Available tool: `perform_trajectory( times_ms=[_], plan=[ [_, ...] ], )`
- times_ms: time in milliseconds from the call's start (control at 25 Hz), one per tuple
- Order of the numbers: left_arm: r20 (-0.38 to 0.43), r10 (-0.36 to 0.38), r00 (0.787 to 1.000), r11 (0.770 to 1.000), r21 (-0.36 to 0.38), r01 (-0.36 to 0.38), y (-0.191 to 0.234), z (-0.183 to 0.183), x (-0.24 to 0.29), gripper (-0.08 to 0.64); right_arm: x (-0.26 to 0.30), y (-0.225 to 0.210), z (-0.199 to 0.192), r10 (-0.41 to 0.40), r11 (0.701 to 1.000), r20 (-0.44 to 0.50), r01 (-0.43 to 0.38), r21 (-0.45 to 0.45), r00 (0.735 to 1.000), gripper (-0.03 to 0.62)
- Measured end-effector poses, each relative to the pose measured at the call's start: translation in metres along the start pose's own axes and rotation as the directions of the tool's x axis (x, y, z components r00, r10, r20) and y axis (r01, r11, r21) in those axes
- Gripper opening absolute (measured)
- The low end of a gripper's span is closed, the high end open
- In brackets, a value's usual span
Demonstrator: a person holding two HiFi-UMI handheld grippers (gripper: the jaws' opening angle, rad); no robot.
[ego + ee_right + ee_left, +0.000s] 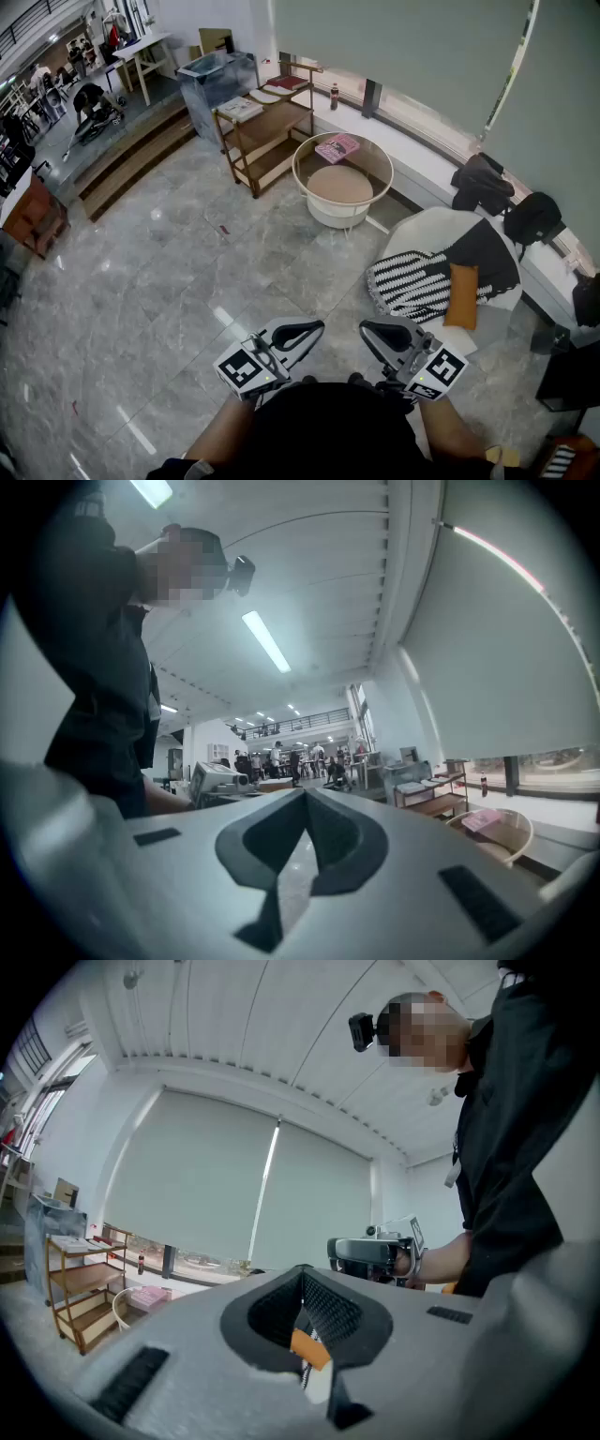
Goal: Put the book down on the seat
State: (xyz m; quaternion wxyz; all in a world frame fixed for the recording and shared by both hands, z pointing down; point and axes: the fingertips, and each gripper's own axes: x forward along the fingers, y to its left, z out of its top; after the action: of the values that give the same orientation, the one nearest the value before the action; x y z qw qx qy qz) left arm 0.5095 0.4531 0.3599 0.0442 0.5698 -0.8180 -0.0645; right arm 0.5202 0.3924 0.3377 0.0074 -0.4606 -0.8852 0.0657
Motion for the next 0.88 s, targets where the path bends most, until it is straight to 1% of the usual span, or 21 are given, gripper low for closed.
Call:
perform_trajectory(
  times_ms=[120, 240, 280, 440, 560, 640, 720, 760, 880],
  plan=[
    [0.011, -0.009, 1.0, 1.0, 0.008, 0.009, 0.006, 0.001, -0.004, 0.025, 0.007, 0.0, -0.001, -0.002, 1.0, 0.001, 0.002, 0.004, 1.0, 0.028],
    [0.026, -0.028, 0.999, 0.998, 0.06, 0.027, 0.016, -0.011, -0.011, 0.025, 0.012, -0.004, -0.002, -0.012, 1.0, -0.003, 0.012, 0.013, 1.0, 0.028],
    [0.03, -0.029, 0.999, 0.998, 0.052, 0.028, 0.018, -0.013, -0.013, 0.025, 0.014, -0.004, -0.003, -0.016, 1.0, -0.008, 0.016, 0.013, 1.0, 0.026],
    [0.033, -0.032, 0.999, 0.999, -0.026, 0.032, 0.022, -0.018, -0.022, 0.025, 0.027, 0.001, -0.009, -0.017, 1.0, -0.048, 0.017, -0.005, 0.999, 0.028],
    [0.038, -0.03, 0.999, 0.995, -0.09, 0.034, 0.02, -0.013, -0.021, 0.025, 0.034, 0.003, -0.009, -0.013, 1.0, -0.064, 0.012, -0.021, 0.998, 0.028],
    [0.053, -0.039, 0.998, 0.995, -0.091, 0.044, 0.021, -0.014, -0.018, 0.025, 0.035, -0.001, -0.002, -0.013, 1.0, -0.034, 0.012, -0.005, 0.999, 0.029],
    [0.07, -0.054, 0.996, 0.996, -0.063, 0.058, 0.025, -0.022, -0.017, 0.025, 0.035, -0.006, 0.007, -0.017, 1.0, 0.003, 0.017, 0.012, 1.0, 0.029],
    [0.075, -0.057, 0.996, 0.996, -0.065, 0.062, 0.027, -0.025, -0.016, 0.025, 0.035, -0.009, 0.01, -0.024, 1.0, 0.012, 0.024, 0.012, 1.0, 0.029],
    [0.071, -0.048, 0.996, 0.992, -0.114, 0.056, 0.028, -0.017, -0.011, 0.025, 0.038, -0.018, 0.012, -0.031, 0.999, 0.022, 0.031, 0.007, 0.999, 0.029]
  ],
)
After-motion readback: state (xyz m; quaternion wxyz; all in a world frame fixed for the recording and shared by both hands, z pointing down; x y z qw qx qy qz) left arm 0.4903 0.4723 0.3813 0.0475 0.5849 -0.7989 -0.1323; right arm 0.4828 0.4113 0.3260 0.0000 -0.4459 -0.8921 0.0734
